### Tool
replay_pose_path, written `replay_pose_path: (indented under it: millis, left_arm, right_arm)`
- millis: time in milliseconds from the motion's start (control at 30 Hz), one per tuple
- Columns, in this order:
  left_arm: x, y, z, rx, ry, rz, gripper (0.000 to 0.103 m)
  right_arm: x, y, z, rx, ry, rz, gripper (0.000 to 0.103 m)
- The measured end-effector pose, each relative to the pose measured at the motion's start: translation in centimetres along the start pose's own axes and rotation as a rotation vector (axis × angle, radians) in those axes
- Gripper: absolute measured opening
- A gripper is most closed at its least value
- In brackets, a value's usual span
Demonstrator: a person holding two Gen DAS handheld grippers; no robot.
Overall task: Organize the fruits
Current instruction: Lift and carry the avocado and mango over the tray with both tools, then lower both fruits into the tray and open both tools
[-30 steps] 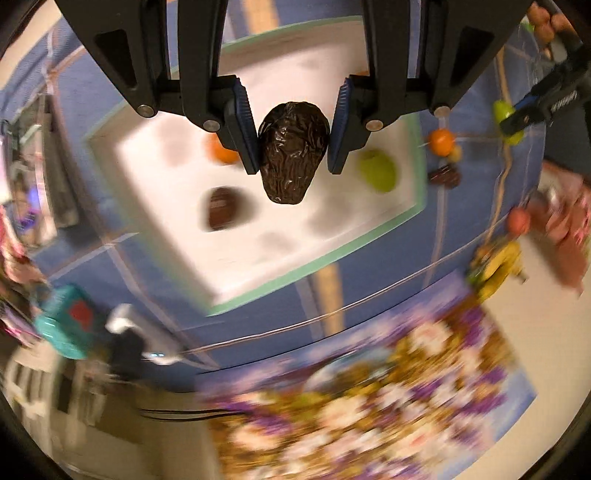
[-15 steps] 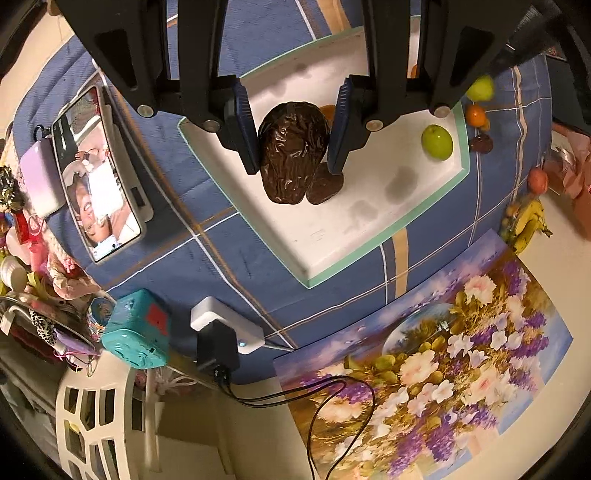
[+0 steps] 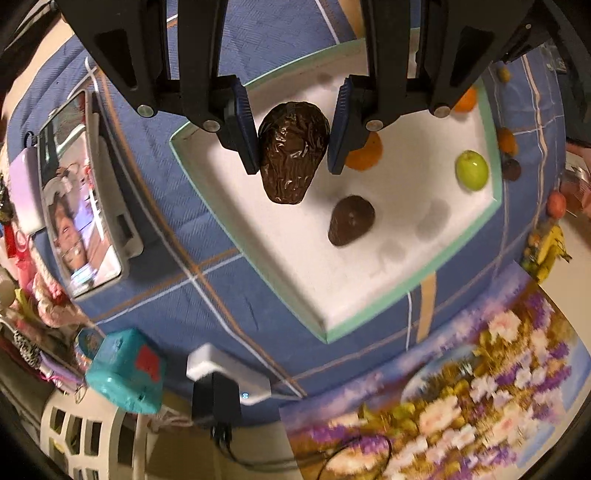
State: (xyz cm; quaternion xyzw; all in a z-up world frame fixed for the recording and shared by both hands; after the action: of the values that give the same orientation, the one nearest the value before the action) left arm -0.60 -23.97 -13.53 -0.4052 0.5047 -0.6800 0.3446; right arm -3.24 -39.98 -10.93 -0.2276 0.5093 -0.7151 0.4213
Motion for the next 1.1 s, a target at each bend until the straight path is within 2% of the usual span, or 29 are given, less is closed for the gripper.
replay_pose_path:
  millis: [367, 833, 933, 1100]
  left_arm:
    - [0.5, 1.0, 0.0, 0.004, 0.028, 0.024, 0.041]
    - [0.1, 0.8, 0.5, -0.013, 0.021, 0.004, 0.043]
    - [0.3, 0.3, 0.8, -0.002, 0.029, -0.006, 0.049]
    - [0.5, -1.3, 1.6, 0.033, 0.027, -0.033, 0.049]
  right_arm:
    - [0.4, 3.4, -1.9, -0.096, -0.018, -0.013, 0.039]
    - [0.1, 3.6, -1.9, -0.105, -0.048, -0.046, 0.039]
    - [-0.1, 3.5, -1.9, -0.105, -0.055, -0.052, 0.039]
    - [-0.2, 2.5, -1.5, -0.084, -0.075, -0.075, 0.04]
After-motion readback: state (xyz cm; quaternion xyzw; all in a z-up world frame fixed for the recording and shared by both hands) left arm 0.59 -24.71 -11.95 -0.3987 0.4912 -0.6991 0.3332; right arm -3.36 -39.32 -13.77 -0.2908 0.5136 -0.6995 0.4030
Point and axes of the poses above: each gripper's, at about its wrist camera, not at the fingertips, and y roughly the way its jaws point, x to its right, z to its top, the point moved 10 cm from there along y, roughly the way its jaws point, and after that the axes turned 11 degrees about -y, right-handed, at the moved point
